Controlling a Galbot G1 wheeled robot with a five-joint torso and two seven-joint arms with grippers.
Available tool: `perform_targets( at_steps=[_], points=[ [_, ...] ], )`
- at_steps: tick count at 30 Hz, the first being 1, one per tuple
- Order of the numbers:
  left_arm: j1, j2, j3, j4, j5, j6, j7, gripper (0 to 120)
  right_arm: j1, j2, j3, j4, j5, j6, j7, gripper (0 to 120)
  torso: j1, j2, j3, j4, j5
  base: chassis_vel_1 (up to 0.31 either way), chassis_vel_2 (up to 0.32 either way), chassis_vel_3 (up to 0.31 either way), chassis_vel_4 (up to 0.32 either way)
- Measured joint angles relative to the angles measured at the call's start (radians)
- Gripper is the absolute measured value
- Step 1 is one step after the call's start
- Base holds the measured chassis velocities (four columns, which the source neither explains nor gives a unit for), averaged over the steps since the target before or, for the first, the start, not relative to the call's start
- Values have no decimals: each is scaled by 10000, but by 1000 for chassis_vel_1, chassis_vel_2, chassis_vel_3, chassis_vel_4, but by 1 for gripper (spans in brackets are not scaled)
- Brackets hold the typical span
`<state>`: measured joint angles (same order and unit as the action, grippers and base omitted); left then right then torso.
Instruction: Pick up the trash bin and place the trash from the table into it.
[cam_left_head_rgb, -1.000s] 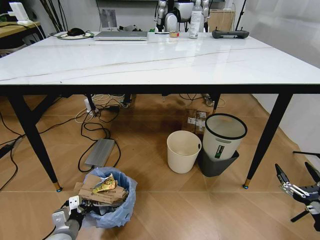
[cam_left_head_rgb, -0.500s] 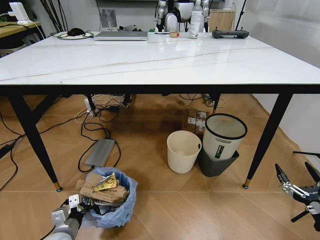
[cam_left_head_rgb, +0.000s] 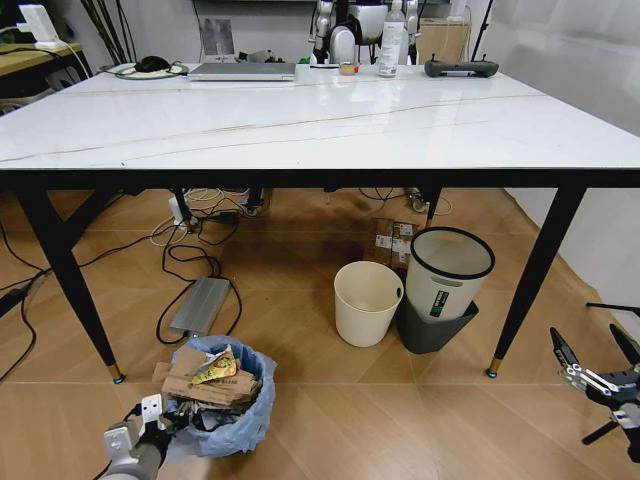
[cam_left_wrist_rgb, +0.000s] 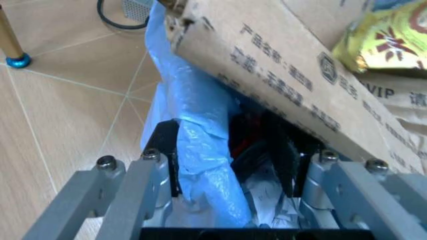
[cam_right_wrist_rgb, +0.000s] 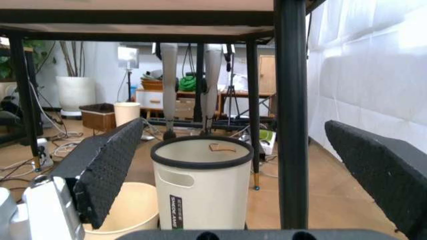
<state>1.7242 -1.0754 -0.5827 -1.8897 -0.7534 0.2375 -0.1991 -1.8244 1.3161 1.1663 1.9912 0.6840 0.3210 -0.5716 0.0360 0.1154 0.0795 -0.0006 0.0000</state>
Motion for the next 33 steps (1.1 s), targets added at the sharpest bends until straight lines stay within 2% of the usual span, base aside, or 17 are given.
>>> perform_targets(
  at_steps=[15, 24, 33],
  points=[
    [477, 155, -130, -325, 8, 40, -73, 62, 0, 0, 0, 0, 0, 0, 0, 100, 0, 0, 0, 0, 0, 0, 0, 0, 0],
    [888, 264, -253, -590, 46, 108, -230, 80, 0, 0, 0, 0, 0, 0, 0, 100, 0, 0, 0, 0, 0, 0, 0, 0, 0],
    [1297, 296, -289, -1002, 89, 153, -352, 84, 0, 0, 0, 0, 0, 0, 0, 100, 0, 0, 0, 0, 0, 0, 0, 0, 0]
  ],
)
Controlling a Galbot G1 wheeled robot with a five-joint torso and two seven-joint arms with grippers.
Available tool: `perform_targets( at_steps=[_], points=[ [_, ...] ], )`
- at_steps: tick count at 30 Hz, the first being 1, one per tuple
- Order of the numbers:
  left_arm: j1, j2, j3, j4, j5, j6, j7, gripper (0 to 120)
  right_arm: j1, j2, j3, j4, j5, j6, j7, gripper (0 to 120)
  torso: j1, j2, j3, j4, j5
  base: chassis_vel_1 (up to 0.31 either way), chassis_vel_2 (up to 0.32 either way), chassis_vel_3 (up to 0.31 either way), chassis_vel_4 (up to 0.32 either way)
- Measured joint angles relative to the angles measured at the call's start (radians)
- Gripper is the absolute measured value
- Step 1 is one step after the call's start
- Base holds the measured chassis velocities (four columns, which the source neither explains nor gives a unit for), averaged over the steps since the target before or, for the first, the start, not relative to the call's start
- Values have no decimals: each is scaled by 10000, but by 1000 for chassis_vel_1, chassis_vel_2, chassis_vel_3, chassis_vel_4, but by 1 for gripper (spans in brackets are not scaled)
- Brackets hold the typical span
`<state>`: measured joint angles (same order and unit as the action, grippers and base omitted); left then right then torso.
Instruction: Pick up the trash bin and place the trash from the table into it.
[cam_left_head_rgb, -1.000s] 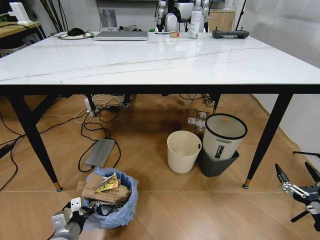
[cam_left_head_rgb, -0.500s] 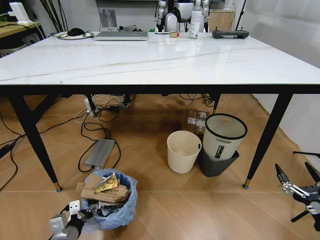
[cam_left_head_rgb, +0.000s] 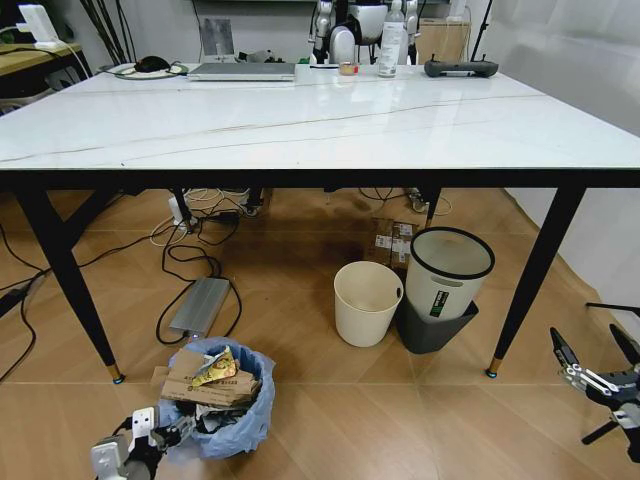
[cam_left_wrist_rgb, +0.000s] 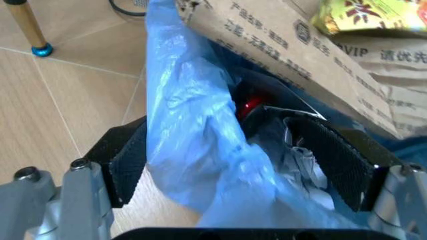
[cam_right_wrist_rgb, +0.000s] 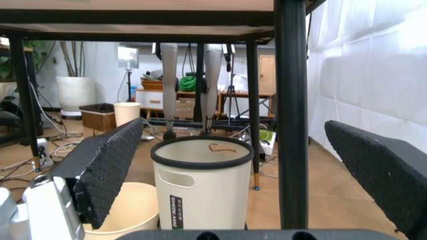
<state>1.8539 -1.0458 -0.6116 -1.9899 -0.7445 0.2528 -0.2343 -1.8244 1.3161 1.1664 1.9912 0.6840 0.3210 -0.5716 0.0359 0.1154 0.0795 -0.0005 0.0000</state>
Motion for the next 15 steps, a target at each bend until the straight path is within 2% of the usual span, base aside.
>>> perform_targets(
  at_steps=[15],
  points=[
    [616, 127, -344, -725, 43, 24, -88, 97, 0, 0, 0, 0, 0, 0, 0, 100, 0, 0, 0, -1, 1, 0, 0, 0, 0]
  ],
)
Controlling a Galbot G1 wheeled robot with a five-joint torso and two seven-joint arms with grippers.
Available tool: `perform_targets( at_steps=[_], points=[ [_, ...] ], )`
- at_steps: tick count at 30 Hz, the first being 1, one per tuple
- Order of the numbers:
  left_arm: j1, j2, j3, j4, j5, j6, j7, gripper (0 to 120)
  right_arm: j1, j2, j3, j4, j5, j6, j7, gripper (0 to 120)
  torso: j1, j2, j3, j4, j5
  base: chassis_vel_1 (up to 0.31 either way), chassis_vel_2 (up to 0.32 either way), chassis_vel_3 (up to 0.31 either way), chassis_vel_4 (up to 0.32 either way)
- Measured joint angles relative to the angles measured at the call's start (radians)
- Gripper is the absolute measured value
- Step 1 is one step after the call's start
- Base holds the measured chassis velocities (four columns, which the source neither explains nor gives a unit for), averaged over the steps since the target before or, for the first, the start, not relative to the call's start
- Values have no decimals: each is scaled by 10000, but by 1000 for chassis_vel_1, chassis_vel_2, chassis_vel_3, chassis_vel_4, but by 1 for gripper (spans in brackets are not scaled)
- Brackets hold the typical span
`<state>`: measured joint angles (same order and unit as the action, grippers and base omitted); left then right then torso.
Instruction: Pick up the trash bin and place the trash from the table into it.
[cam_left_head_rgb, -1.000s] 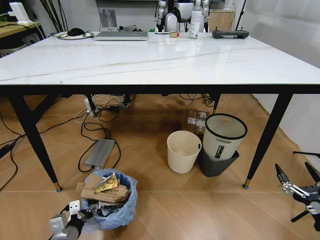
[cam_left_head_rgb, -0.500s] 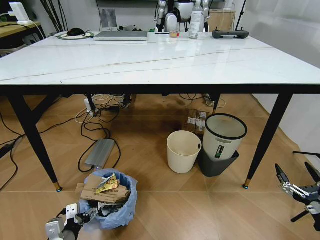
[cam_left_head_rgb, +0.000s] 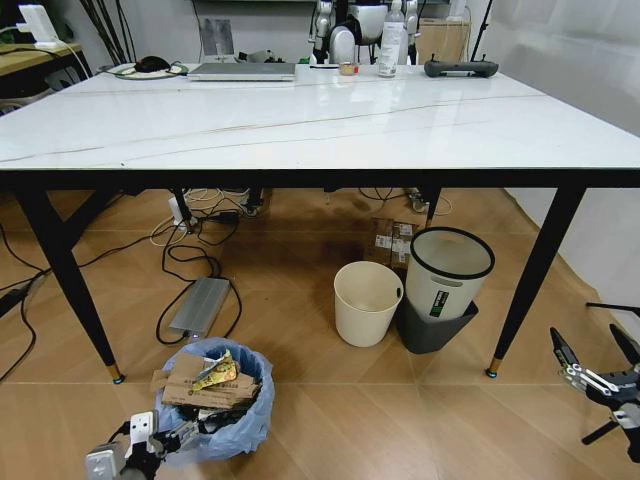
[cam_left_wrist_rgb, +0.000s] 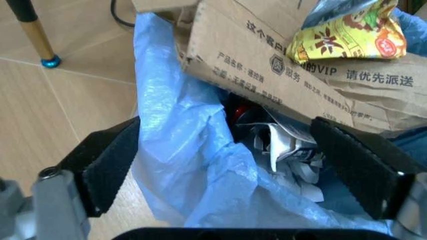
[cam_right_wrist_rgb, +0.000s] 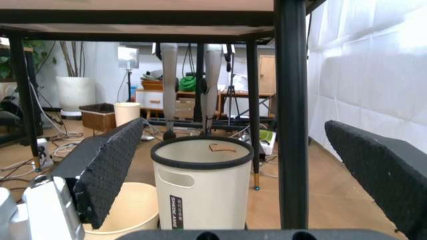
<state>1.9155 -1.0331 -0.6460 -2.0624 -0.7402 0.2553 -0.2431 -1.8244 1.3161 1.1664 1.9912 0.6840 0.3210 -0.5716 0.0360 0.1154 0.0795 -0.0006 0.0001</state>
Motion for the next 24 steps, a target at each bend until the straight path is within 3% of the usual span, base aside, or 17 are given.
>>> perform_targets(
  at_steps=[13, 24],
  points=[
    [-88, 92, -58, 63, 151, 47, -119, 100, 0, 0, -1, 0, 0, 0, 0, 100, 0, 0, 0, 0, -1, 0, 0, 0, 0],
    [734, 439, -472, -1131, 486, -250, -252, 100, 0, 0, 0, 0, 0, 0, 0, 100, 0, 0, 0, 2, 0, 0, 0, 0, 0]
  ],
)
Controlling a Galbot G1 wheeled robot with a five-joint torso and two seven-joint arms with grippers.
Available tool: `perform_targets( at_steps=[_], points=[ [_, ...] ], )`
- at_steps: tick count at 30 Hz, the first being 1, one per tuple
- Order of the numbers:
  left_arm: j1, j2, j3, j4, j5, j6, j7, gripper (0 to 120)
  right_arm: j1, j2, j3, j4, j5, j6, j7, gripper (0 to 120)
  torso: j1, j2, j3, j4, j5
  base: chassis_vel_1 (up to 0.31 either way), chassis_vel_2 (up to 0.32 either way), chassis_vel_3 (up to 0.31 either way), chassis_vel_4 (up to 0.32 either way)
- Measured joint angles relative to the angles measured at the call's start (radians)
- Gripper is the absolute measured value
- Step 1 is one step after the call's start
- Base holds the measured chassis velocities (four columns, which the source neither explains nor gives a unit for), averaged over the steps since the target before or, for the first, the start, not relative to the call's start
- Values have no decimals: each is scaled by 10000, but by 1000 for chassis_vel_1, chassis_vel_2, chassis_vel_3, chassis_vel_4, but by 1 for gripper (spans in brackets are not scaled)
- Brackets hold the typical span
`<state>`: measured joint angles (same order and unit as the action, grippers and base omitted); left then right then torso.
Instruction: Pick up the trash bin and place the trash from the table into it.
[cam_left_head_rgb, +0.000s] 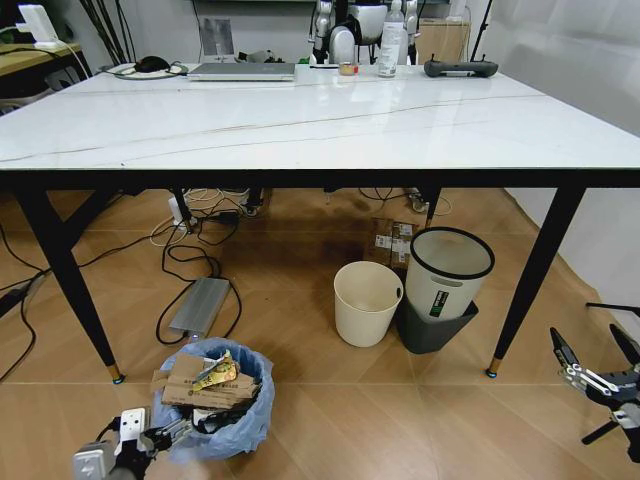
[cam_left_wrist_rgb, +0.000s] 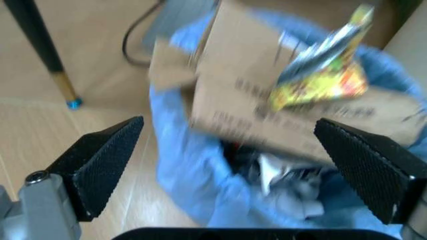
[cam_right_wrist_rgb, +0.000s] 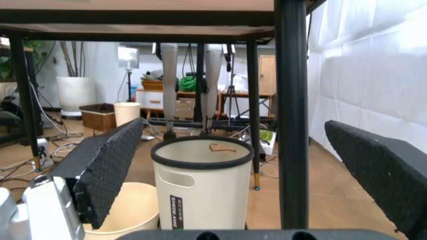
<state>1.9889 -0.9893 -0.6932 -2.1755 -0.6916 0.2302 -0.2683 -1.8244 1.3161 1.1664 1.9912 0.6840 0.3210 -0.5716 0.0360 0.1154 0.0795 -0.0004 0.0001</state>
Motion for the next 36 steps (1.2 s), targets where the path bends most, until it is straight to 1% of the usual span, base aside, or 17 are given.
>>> perform_targets(
  at_steps=[1, 2, 4, 8, 11, 12, 13, 15, 16, 18, 20, 22, 23, 24, 27, 29, 36],
  points=[
    [17, 51, -23, -193, 67, -95, 0, 100, 0, 0, 0, 0, 0, 0, 0, 100, 0, 0, 0, -1, 1, 0, 0, 0, 0],
    [17, 51, -23, -193, 67, -95, 0, 100, 0, 0, 0, 0, 0, 0, 0, 100, 0, 0, 0, -1, 1, 0, 0, 0, 0],
    [-35, 72, -25, -571, 107, -225, 1, 100, 0, 0, 0, 0, 0, 0, 0, 100, 0, 0, 0, -3, -2, 0, 0, 0, 0],
    [-108, -197, -35, -1174, 533, -606, 153, 100, 0, 0, 0, 0, 0, 0, 0, 100, 0, 0, 0, -3, 0, 0, 0, 0, 0],
    [-151, -314, -35, -1313, 776, -835, 281, 100, 0, 0, 0, 0, 0, 0, 0, 100, 0, 0, 0, -2, 1, 0, 0, 0, 0],
    [-257, -455, -25, -1316, 1215, -1313, 526, 100, 1, 0, 0, 0, 0, 0, 0, 100, 0, 0, 0, -2, 1, 0, 0, 0, 0],
    [-312, -515, -9, -1274, 1420, -1605, 654, 100, 0, 0, 0, 0, 0, 0, 0, 100, 0, 0, 0, -2, 0, 0, 0, 0, 0],
    [-491, -705, 57, -1041, 2032, -2637, 1076, 100, 1, 0, 0, 0, 0, 0, 0, 100, 0, 0, 0, -3, -1, 0, 0, 0, 0],
    [-491, -705, 57, -1041, 2032, -2637, 1076, 100, 1, 0, 0, 0, 0, 0, 0, 100, 0, 0, 0, -3, -1, 0, 0, 0, 0],
    [-573, -860, 136, -805, 2456, -3453, 1470, 100, 0, 0, 0, 0, 0, 0, 0, 100, 0, 0, 0, -2, -1, 0, 0, 0, 0],
    [-571, -958, 186, -670, 2796, -4030, 1755, 100, 0, 0, 0, 0, 0, 0, 0, 100, 0, 0, 0, -2, -3, 0, 0, 0, 0],
    [-491, -1008, 228, -661, 2940, -4317, 1902, 100, 0, 0, 0, 0, 0, 0, 0, 100, 0, 0, 0, -3, 0, 0, 0, 0, 0],
    [-349, -1069, 305, -661, 3086, -4651, 2035, 100, 0, 0, 0, 0, 0, 0, 0, 100, 0, 0, 0, -1, 0, 0, 0, 0, 0],
    [-349, -1069, 305, -661, 3086, -4651, 2035, 100, 0, 0, 0, 0, 0, 0, 0, 100, 0, 0, 0, -1, 0, 0, 0, 0, 0],
    [-211, -1156, 375, -587, 3301, -5120, 2238, 100, 0, 0, 0, 0, 0, 0, 0, 100, 0, 0, 0, -1, 1, 0, 0, 0, 0],
    [-58, -1150, 429, -508, 3367, -5274, 2412, 100, 0, 0, 0, 0, 0, 0, 0, 100, 0, 0, 0, -2, -2, 0, 0, 0, 0],
    [47, -1110, 455, -460, 3379, -5280, 2513, 100, 0, 0, 0, 0, 0, 0, 0, 100, 0, 0, 0, -2, 0, 0, 0, 0, 0]
  ],
)
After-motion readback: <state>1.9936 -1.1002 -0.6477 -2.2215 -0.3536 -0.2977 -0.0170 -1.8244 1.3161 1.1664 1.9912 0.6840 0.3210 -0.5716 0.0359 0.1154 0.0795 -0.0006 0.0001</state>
